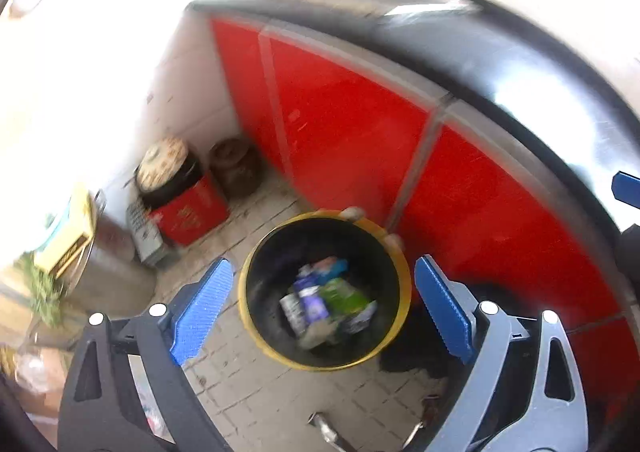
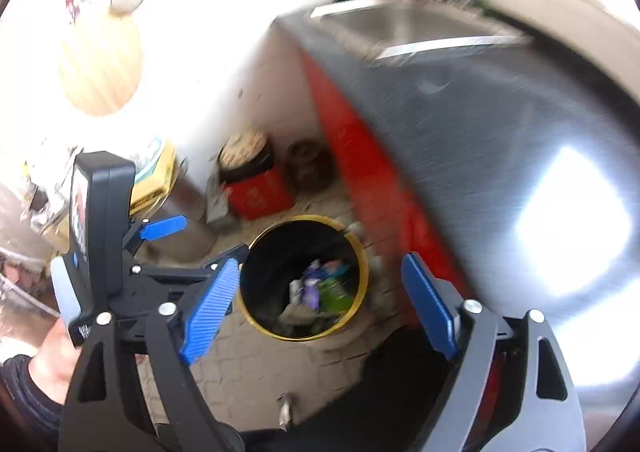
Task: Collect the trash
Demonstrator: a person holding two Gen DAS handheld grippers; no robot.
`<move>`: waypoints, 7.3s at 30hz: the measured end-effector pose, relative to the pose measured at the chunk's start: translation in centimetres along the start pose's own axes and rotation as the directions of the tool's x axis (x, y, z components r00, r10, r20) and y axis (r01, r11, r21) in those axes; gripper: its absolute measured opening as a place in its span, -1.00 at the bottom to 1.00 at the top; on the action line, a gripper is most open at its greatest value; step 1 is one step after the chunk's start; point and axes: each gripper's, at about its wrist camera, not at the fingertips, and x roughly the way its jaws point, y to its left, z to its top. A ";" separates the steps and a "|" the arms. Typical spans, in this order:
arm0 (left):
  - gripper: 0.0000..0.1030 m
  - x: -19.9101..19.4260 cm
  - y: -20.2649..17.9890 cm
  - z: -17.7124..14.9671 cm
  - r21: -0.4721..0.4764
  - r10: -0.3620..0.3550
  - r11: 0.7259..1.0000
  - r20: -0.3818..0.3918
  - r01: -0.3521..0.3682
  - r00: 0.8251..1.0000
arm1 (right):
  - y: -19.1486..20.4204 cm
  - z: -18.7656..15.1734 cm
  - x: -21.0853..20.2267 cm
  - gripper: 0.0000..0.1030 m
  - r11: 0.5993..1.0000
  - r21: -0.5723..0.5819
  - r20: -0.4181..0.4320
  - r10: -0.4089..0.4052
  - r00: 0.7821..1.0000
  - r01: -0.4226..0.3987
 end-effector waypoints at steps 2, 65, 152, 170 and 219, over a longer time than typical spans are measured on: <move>0.78 -2.1 -2.6 1.6 0.040 -0.030 0.999 0.041 0.028 0.999 | -2.9 -0.6 -4.3 0.66 0.997 0.055 0.056 -0.057 0.997 0.054; 0.13 2.8 -63.6 11.6 0.624 -0.443 0.663 -0.118 0.413 0.889 | -55.6 -11.3 -17.4 0.06 0.731 0.451 -0.123 -0.518 0.846 0.513; 0.56 11.4 7.8 -6.9 -0.099 -0.059 0.994 -0.163 0.043 0.985 | 6.5 -4.6 19.9 0.58 0.993 -0.051 -0.283 0.087 0.955 -0.106; 0.87 -8.5 -14.6 6.3 0.245 -0.376 0.906 0.085 0.346 0.923 | -15.1 -10.9 -19.0 0.86 0.826 0.396 0.074 -0.463 0.883 0.400; 0.87 -10.5 -36.9 3.3 0.520 -0.456 0.748 -0.049 0.413 0.889 | -26.6 -26.2 -31.4 0.86 0.413 0.680 -0.141 -0.737 0.661 0.606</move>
